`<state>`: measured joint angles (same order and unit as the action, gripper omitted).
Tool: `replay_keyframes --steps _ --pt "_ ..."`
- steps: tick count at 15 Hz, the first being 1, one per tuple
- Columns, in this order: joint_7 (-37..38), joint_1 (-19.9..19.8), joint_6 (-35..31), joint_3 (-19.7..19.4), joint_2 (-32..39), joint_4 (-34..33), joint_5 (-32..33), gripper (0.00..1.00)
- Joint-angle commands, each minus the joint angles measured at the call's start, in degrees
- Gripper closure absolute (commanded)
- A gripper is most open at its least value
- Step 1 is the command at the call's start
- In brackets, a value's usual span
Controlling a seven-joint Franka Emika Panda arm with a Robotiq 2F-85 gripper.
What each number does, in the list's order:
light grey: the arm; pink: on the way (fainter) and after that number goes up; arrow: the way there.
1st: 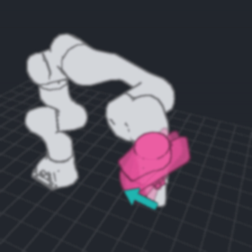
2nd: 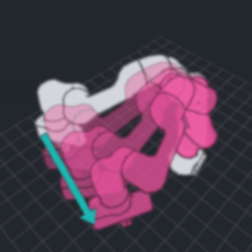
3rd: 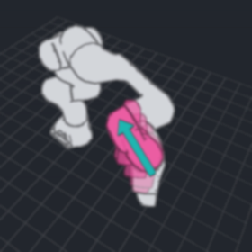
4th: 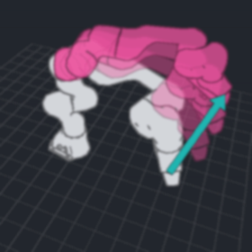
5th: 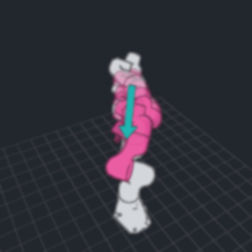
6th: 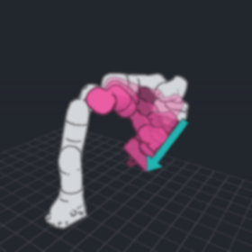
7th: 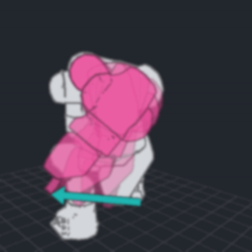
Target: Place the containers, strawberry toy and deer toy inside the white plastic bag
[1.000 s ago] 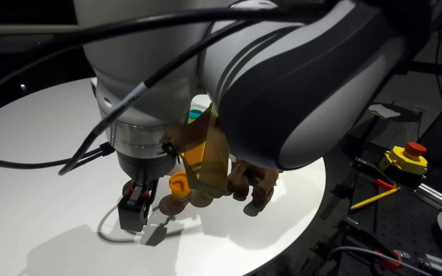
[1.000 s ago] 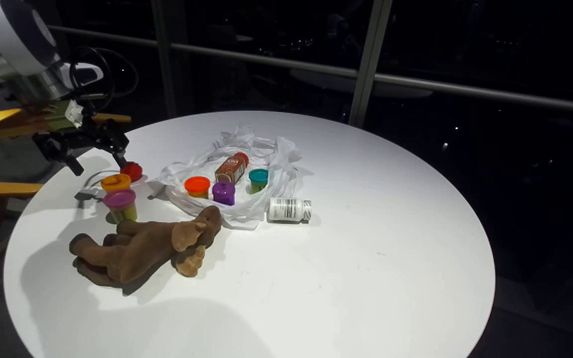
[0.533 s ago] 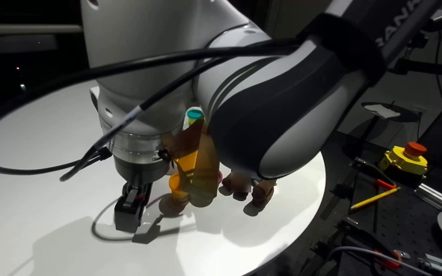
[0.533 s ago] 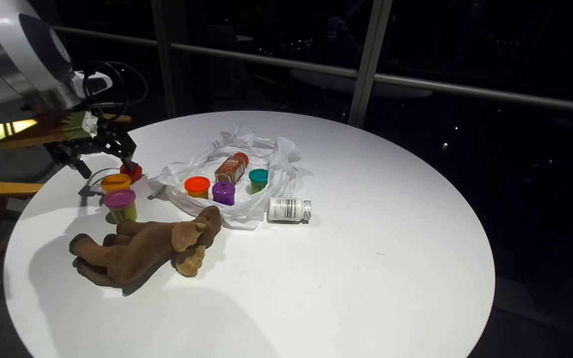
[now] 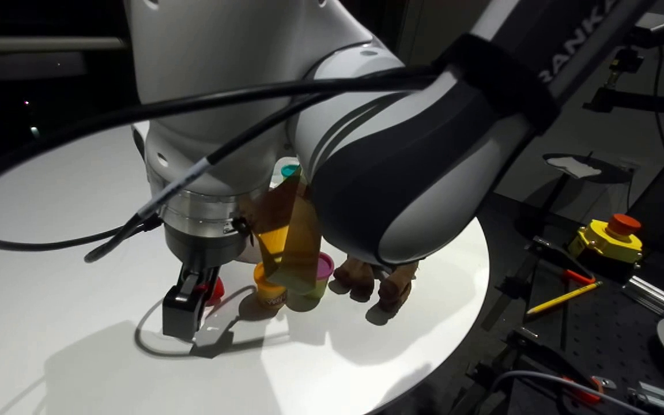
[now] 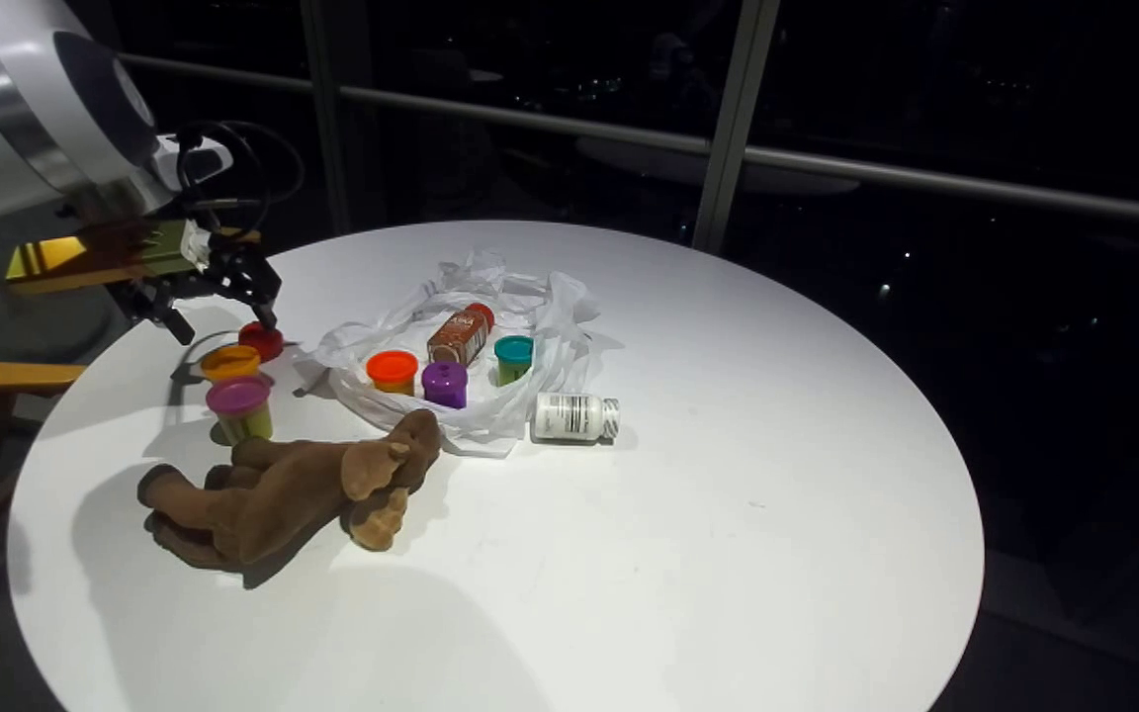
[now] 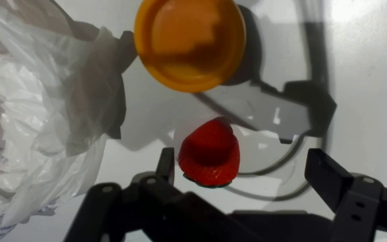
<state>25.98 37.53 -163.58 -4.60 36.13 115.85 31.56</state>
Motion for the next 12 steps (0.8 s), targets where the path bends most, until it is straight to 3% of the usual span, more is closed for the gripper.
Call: replay_keyframes --steps 1,2,3,8,11,12 --pt "-0.43 2.27 -2.07 -2.41 0.79 -0.89 -1.45 0.0" --pt "-5.18 -1.16 1.61 -2.17 2.32 -5.86 -2.6 0.0" --pt "-6.03 -2.51 0.7 -1.07 3.01 -6.86 -4.24 0.0" --pt "-11.28 -6.7 3.17 0.44 7.14 -15.63 -9.28 0.0" --pt "-17.37 -10.93 12.12 5.96 5.59 -16.2 -13.41 0.0" --pt "-13.36 -8.37 7.16 2.33 6.13 -14.26 -10.68 0.0"
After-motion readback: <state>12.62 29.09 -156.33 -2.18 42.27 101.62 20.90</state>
